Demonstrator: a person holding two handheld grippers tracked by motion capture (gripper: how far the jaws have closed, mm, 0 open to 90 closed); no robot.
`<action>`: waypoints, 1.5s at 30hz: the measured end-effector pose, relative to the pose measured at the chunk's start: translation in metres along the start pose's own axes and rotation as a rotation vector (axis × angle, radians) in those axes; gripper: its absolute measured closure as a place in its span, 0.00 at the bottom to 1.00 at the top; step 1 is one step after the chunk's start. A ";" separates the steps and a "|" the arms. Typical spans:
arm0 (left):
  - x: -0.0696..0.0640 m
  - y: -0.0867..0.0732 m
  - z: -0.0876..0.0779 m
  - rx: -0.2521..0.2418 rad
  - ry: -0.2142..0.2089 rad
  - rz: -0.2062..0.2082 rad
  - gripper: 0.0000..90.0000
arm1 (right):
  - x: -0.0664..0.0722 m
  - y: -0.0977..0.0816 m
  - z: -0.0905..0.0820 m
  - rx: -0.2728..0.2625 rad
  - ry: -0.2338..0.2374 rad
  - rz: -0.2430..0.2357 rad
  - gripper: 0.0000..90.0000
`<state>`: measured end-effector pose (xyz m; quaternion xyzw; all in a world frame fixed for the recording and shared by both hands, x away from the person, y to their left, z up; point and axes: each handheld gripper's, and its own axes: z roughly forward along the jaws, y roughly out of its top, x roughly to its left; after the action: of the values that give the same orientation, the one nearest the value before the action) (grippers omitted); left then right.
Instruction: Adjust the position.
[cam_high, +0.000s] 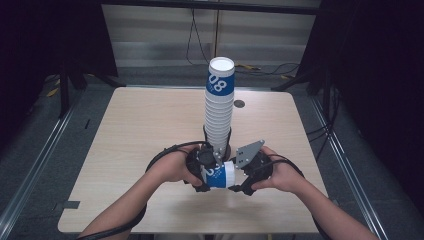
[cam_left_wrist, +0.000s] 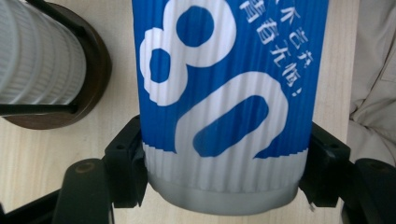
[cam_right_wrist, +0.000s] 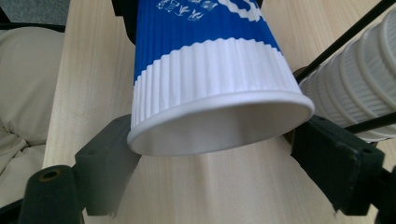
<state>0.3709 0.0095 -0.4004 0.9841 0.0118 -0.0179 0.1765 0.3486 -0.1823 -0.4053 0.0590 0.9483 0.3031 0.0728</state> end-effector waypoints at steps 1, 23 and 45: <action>0.000 -0.001 0.000 -0.009 -0.003 -0.004 0.34 | 0.000 0.000 0.000 0.005 -0.006 -0.007 0.17; 0.006 -0.031 -0.008 -0.288 -0.039 -0.074 0.34 | -0.003 -0.016 -0.006 -0.203 -0.011 0.131 0.14; 0.010 -0.037 -0.003 -0.364 -0.089 -0.099 0.34 | -0.005 -0.023 -0.009 -0.321 -0.008 0.168 0.14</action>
<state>0.3798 0.0454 -0.4107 0.9323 0.0553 -0.0677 0.3510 0.3502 -0.2063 -0.4107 0.1267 0.8793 0.4553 0.0594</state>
